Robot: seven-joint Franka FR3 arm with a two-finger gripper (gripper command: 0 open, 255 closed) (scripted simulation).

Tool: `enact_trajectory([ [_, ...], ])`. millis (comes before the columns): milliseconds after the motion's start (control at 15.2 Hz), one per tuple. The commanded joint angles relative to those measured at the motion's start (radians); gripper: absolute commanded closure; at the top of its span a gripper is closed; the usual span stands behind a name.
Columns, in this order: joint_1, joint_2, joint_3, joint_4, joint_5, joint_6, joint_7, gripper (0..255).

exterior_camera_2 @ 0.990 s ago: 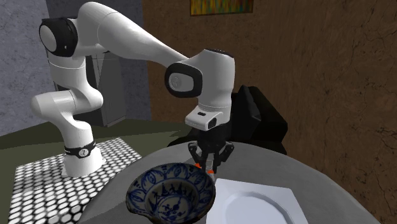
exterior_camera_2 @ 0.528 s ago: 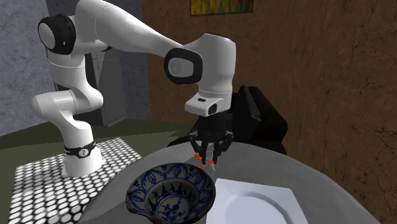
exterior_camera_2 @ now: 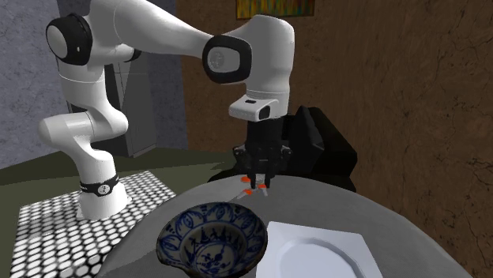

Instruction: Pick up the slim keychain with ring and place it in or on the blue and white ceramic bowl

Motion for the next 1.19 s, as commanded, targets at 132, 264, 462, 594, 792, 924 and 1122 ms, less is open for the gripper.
enact_trajectory([
  [132, 0.001, -0.012, 0.002, 0.038, 0.004, -0.050, -0.001, 255],
  [264, 0.002, -0.016, 0.003, 0.060, 0.005, -0.075, -0.001, 255],
  [462, 0.003, -0.019, 0.004, 0.096, 0.007, -0.114, -0.001, 255],
  [594, 0.005, -0.020, 0.005, 0.122, 0.007, -0.140, -0.001, 255],
  [792, -0.009, -0.020, -0.001, 0.139, 0.008, -0.159, -0.022, 255],
  [924, -0.037, -0.018, -0.014, 0.148, 0.010, -0.166, -0.063, 255],
  [1122, -0.078, -0.008, -0.033, 0.172, 0.010, -0.179, -0.124, 255],
])
